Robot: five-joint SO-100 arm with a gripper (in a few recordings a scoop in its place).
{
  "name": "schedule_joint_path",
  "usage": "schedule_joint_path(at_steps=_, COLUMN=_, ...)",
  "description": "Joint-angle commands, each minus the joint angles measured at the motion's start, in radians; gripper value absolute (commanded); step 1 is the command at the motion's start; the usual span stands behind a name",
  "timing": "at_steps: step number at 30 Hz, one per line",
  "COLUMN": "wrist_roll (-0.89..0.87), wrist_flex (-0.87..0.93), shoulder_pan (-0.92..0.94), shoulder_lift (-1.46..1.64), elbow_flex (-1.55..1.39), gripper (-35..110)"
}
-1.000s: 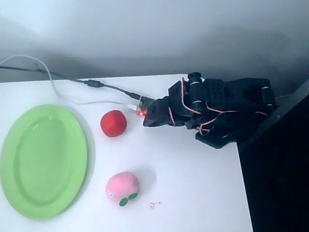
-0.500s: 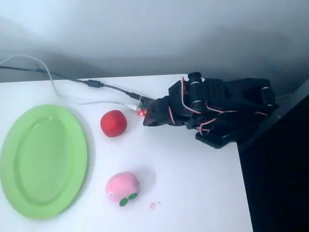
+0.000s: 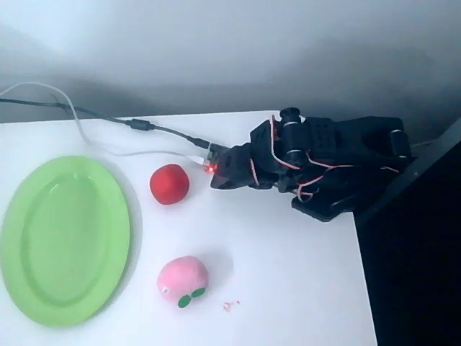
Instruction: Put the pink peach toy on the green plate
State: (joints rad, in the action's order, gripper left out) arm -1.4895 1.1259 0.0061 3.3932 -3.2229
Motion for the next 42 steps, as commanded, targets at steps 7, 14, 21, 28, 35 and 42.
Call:
schedule_joint_path(at_steps=7, wrist_roll=-0.141, wrist_flex=-0.067, shoulder_pan=0.005, shoulder_lift=-0.238, elbow_flex=0.29, gripper=0)
schedule_joint_path(at_steps=14, wrist_roll=-0.155, wrist_flex=-0.009, shoulder_pan=-0.107, shoulder_lift=-0.612, elbow_flex=0.815, gripper=29)
schedule_joint_path(at_steps=21, wrist_roll=-0.227, wrist_flex=0.074, shoulder_pan=-0.356, shoulder_lift=-0.836, elbow_flex=1.215, gripper=42)
schedule_joint_path(at_steps=28, wrist_roll=-0.442, wrist_flex=-0.071, shoulder_pan=-0.695, shoulder_lift=-1.055, elbow_flex=1.216, gripper=41)
schedule_joint_path(at_steps=35, wrist_roll=-0.454, wrist_flex=-0.247, shoulder_pan=-0.736, shoulder_lift=-1.281, elbow_flex=1.229, gripper=40)
schedule_joint_path(at_steps=42, wrist_roll=-0.414, wrist_flex=-0.334, shoulder_pan=-0.729, shoulder_lift=-1.466, elbow_flex=1.298, gripper=45)
